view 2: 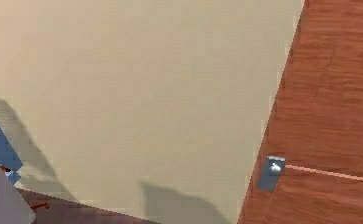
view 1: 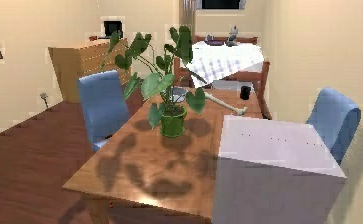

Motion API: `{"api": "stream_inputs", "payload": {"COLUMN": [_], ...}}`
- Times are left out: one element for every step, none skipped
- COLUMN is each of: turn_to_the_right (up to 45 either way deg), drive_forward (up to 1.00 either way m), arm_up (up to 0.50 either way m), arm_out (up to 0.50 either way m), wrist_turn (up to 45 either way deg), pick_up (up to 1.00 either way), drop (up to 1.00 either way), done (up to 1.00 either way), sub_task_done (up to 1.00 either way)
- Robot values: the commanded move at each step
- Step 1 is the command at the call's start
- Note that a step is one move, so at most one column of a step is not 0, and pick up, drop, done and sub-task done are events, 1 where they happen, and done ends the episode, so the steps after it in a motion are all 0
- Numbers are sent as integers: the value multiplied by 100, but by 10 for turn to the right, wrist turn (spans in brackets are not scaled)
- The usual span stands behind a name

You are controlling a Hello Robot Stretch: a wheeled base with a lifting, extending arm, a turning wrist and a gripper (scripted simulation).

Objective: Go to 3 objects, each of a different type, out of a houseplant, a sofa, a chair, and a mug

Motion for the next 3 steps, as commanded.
{"api": "stream_inputs", "payload": {"turn_to_the_right": [0, 300, 0], "drive_forward": [0, 0, 0], "arm_up": [0, 0, 0], "arm_out": [0, 0, 0], "wrist_turn": [0, 0, 0], "pick_up": [0, 0, 0], "drop": [0, 0, 0], "done": [0, 0, 0], "sub_task_done": [100, 0, 100]}}
